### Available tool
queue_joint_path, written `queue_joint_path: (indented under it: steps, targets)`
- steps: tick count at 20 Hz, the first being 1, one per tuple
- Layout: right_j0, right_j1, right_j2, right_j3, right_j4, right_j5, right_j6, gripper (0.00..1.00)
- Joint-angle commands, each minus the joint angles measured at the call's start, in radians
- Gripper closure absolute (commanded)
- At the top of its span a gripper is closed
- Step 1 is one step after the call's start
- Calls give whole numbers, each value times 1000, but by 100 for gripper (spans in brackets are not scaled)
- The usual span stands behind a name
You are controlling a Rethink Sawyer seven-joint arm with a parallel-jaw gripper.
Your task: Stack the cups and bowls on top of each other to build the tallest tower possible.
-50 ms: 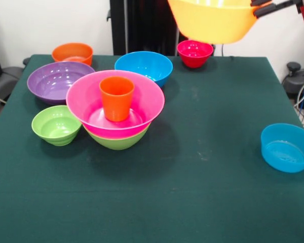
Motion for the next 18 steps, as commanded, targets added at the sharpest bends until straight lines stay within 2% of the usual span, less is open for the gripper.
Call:
queue_joint_path:
  steps: [1,12,14,18]
  targets:
    - [-30,37,144,18,-77,-70,-268,100]
    - [-33,29,162,19,-113,-141,-354,100]
    - [-38,29,166,8,-124,-137,-388,100]
    - [-37,29,173,0,-131,-134,-393,100]
